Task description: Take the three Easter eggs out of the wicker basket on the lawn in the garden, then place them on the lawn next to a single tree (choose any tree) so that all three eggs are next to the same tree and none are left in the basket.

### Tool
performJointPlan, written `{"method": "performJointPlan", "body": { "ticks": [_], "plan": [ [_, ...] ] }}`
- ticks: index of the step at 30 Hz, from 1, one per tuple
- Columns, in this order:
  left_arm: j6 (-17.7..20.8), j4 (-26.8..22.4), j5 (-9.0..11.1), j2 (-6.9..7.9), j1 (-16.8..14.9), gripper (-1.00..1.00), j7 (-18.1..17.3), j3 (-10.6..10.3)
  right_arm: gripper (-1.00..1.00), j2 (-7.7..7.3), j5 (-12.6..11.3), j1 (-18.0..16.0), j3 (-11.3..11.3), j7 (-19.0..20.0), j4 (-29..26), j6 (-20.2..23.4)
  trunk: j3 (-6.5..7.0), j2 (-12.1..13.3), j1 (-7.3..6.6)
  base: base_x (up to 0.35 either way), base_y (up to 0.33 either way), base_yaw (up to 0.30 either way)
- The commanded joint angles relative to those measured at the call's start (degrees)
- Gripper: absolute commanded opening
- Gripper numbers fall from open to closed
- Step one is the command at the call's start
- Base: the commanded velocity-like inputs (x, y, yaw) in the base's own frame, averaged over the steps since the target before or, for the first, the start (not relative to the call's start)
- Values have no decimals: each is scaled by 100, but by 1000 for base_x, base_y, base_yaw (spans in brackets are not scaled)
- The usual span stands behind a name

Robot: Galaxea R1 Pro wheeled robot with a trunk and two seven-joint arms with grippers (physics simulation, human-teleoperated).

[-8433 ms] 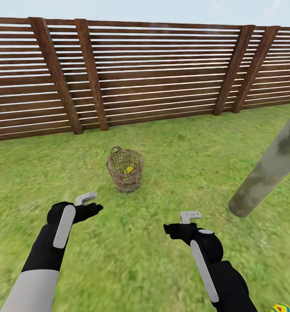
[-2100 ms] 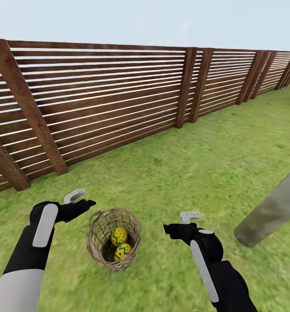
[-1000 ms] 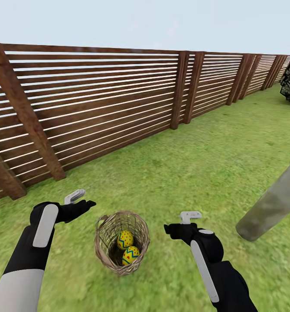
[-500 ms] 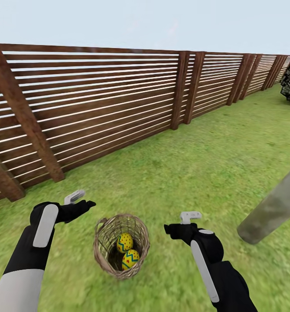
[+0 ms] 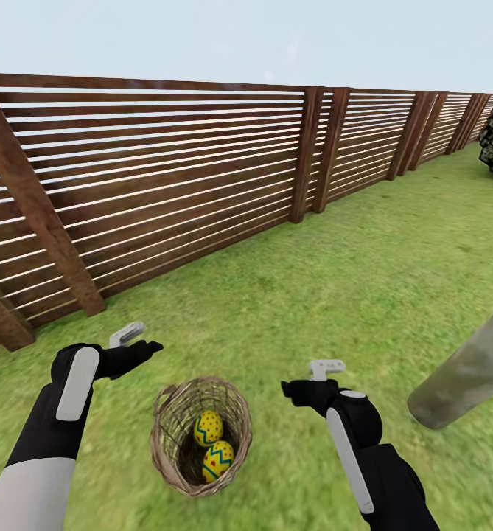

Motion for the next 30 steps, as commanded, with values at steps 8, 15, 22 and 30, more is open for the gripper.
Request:
{"method": "performJointPlan", "body": {
  "ticks": [8, 15, 22, 30],
  "plan": [
    [18, 0, 58, -5, -14, 100, 102, 13, 100, 2, -59, -4, -287, -65, -7, 27, -5, -3, 0, 17, -9, 0],
    [18, 217, 103, 3, -25, 100, 110, 30, 100, 54, -57, -4, -327, -71, -7, 28, -5, -3, 0, 2, -1, 0],
    [18, 1103, 127, 68, -56, 100, 122, 36, 100, 82, -55, -4, -334, -74, -5, 28, -5, -3, 0, 0, 0, 0],
    [18, 1554, 133, 176, -112, 100, 132, 172, 100, 87, -49, -4, -335, -74, -6, 28, -5, -3, 0, 0, 0, 0]
  ]
}}
